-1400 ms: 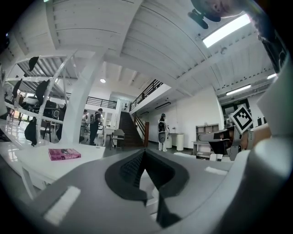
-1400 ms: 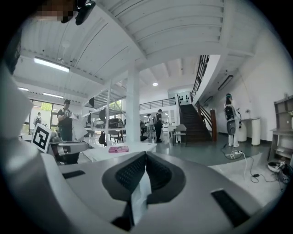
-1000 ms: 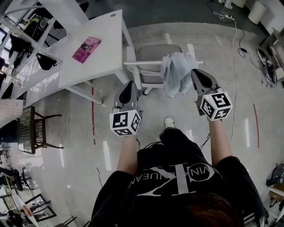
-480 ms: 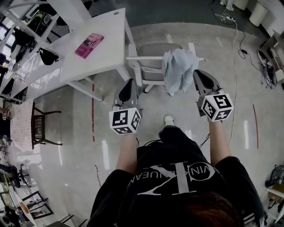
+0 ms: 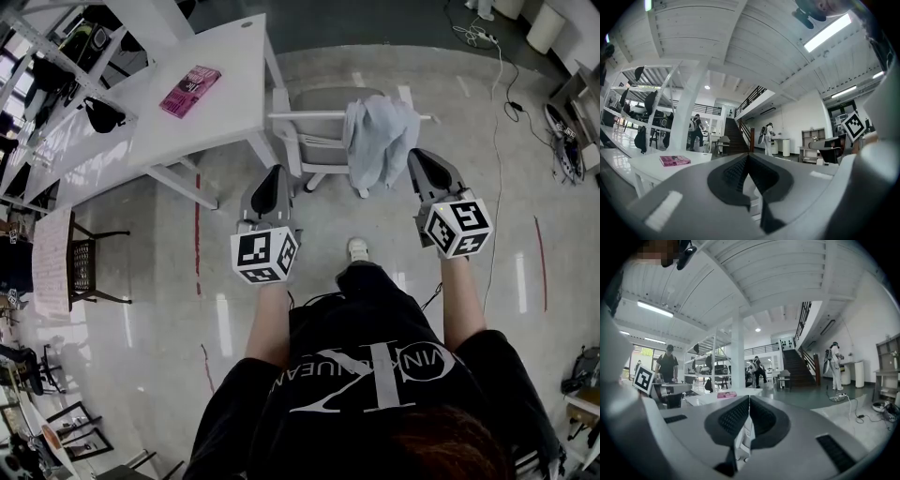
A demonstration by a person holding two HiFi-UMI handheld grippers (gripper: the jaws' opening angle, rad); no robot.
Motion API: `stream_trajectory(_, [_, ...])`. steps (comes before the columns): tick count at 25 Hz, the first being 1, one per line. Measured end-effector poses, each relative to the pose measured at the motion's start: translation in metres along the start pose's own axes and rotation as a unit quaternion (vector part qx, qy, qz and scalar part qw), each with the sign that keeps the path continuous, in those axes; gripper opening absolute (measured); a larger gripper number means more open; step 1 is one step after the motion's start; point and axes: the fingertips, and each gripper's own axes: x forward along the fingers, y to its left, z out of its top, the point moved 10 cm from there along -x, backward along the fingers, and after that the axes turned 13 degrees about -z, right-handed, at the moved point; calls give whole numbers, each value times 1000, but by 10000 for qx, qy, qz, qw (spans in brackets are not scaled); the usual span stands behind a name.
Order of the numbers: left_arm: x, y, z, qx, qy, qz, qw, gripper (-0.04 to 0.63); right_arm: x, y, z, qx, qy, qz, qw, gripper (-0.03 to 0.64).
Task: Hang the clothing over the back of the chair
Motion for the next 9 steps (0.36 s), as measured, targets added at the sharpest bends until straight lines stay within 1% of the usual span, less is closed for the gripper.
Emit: stream_trajectory(9, [-11,-3,0,-5,21,-19,10000,11,-10,7,0,-27,-21,-28,10000,15])
